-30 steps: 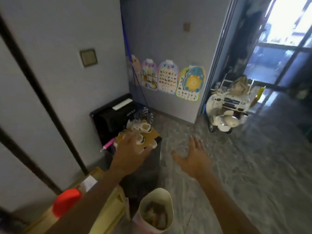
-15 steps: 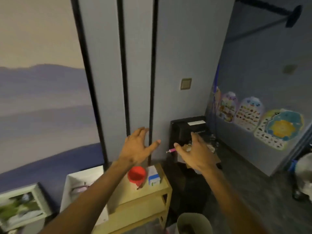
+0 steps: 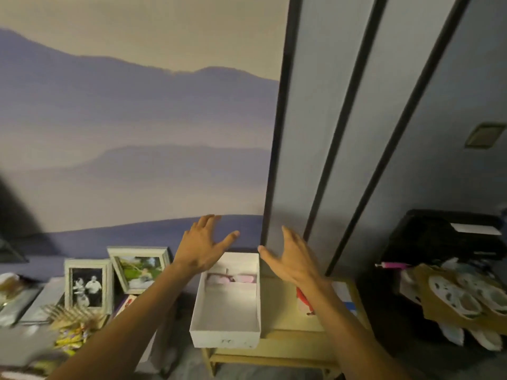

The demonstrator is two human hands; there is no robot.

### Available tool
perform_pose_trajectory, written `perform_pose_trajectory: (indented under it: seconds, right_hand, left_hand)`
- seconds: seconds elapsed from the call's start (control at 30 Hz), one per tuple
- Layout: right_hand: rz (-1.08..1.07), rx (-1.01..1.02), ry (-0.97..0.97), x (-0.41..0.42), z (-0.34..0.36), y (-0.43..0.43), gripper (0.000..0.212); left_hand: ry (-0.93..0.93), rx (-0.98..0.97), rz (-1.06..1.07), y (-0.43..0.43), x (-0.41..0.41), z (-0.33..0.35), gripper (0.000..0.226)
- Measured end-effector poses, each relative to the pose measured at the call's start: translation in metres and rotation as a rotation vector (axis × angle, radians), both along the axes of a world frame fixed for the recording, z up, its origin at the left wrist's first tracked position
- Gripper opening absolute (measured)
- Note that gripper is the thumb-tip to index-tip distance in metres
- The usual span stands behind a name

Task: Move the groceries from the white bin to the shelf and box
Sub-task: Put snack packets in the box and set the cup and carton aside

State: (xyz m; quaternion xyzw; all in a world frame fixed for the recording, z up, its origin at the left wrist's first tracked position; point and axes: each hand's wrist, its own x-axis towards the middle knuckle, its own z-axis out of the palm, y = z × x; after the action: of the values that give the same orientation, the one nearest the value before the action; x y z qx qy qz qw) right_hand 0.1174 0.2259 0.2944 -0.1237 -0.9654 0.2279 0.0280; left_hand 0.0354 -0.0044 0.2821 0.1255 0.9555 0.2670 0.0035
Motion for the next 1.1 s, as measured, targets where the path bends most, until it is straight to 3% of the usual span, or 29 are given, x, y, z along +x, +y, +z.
perform_pose_trajectory:
  seconds: [0.07, 0.2, 0.37, 0.57, 0.7, 0.83, 1.1]
  right_hand:
    - [0.036, 0.019, -0.046, -0.025, -0.025, -0.014, 0.087]
    - [0.131, 0.059, -0.185, -0.070, -0.090, -0.031, 0.091]
    - [0.253, 0.131, -0.260, -0.118, -0.191, -0.037, 0.086]
    - [0.460, 0.337, -0.251, -0.167, -0.305, -0.030, 0.073]
    - [0.493, 0.479, -0.216, -0.183, -0.362, -0.025, 0.066]
    - [0.459, 0.548, -0.221, -0.190, -0.374, -0.029, 0.056]
    - [0.416, 0.533, -0.238, -0.201, -0.380, -0.029, 0.016]
  left_hand:
    - [-0.058, -0.047, 0.018, -0.013, -0.018, -0.027, 0.119]
    - [-0.180, -0.114, -0.012, -0.020, -0.044, -0.093, 0.092]
    - [-0.296, -0.235, -0.065, -0.009, -0.074, -0.192, 0.099]
    - [-0.193, -0.419, -0.218, 0.007, -0.116, -0.296, 0.093]
    - [-0.062, -0.641, -0.336, 0.007, -0.137, -0.352, 0.091]
    - [-0.065, -0.751, -0.389, 0.014, -0.147, -0.361, 0.063]
    - [-0.154, -0.651, -0.274, 0.018, -0.159, -0.361, 0.029]
